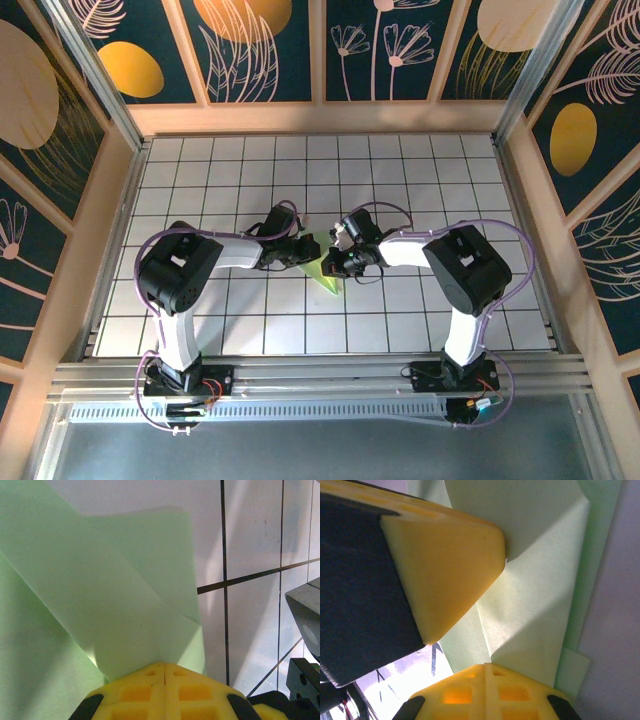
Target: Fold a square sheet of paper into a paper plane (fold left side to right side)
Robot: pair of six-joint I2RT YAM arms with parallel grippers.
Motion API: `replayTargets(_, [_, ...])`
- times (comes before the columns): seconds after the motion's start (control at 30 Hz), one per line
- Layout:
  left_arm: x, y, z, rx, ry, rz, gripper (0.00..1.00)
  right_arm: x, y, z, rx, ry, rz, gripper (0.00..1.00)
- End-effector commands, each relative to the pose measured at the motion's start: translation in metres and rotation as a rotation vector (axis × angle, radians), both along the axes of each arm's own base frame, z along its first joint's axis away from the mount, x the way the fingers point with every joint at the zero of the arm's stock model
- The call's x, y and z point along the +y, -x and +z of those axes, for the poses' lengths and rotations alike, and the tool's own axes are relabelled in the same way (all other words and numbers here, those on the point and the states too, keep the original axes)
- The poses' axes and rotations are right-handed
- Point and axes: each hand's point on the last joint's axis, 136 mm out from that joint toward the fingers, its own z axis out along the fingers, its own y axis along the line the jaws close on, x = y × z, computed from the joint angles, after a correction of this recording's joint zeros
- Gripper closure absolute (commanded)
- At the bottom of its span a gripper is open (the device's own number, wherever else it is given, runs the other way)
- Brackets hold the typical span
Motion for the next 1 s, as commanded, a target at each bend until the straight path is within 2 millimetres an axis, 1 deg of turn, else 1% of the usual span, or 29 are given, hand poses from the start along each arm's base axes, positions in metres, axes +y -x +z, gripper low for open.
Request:
replayTargets(0.0, [0.031, 0.011, -0.043, 0.088, -0.152, 0.067, 1.00, -0.023, 0.031, -0.027, 0.092, 0.099, -0.003, 1.00])
replayTargets(0.13, [0.031, 0.010, -0.042, 0.085, -0.153, 0.070, 1.00, -0.035, 0.063, -0.033, 0.156, 0.118, 0.023, 1.00])
replayTargets(0.27, [0.030, 0.009, -0.041, 0.080, -0.152, 0.071, 1.00, -0.045, 0.090, -0.032, 0.200, 0.118, 0.051, 1.00])
replayTargets(0.37, [0.029, 0.008, -0.038, 0.072, -0.144, 0.069, 1.00, -0.056, 0.103, -0.030, 0.216, 0.132, 0.049, 1.00])
replayTargets(0.43, [0.026, 0.005, -0.031, 0.057, -0.125, 0.066, 1.00, -0.062, 0.104, -0.025, 0.207, 0.135, 0.041, 1.00])
replayTargets(0.5, [0.021, 0.001, -0.021, 0.039, -0.102, 0.059, 1.00, -0.064, 0.098, -0.016, 0.179, 0.123, 0.032, 1.00])
replayTargets(0.57, [0.015, -0.004, -0.006, 0.010, -0.069, 0.050, 0.99, -0.060, 0.082, 0.002, 0.114, 0.082, 0.025, 1.00])
replayTargets(0.67, [0.005, -0.016, 0.025, -0.059, -0.022, 0.040, 0.86, -0.050, 0.052, 0.037, -0.020, -0.009, 0.032, 0.88])
replayTargets(0.73, [0.004, -0.025, 0.047, -0.112, -0.004, 0.048, 0.80, -0.048, 0.030, 0.054, -0.109, -0.051, 0.010, 0.76])
replayTargets(0.77, [0.006, -0.028, 0.055, -0.135, -0.007, 0.059, 0.76, -0.046, 0.019, 0.061, -0.156, -0.072, 0.001, 0.71])
replayTargets(0.83, [0.013, -0.035, 0.075, -0.186, -0.008, 0.092, 0.70, -0.044, -0.002, 0.067, -0.226, -0.084, -0.031, 0.63])
replayTargets(0.87, [0.018, -0.038, 0.082, -0.207, -0.013, 0.114, 0.67, -0.040, -0.009, 0.069, -0.250, -0.101, -0.031, 0.60])
replayTargets(0.9, [0.024, -0.040, 0.093, -0.234, -0.011, 0.137, 0.65, -0.036, -0.016, 0.070, -0.269, -0.114, -0.037, 0.58])
replayTargets(0.97, [0.040, -0.040, 0.100, -0.265, -0.035, 0.189, 0.62, -0.026, -0.026, 0.068, -0.277, -0.141, -0.027, 0.57])
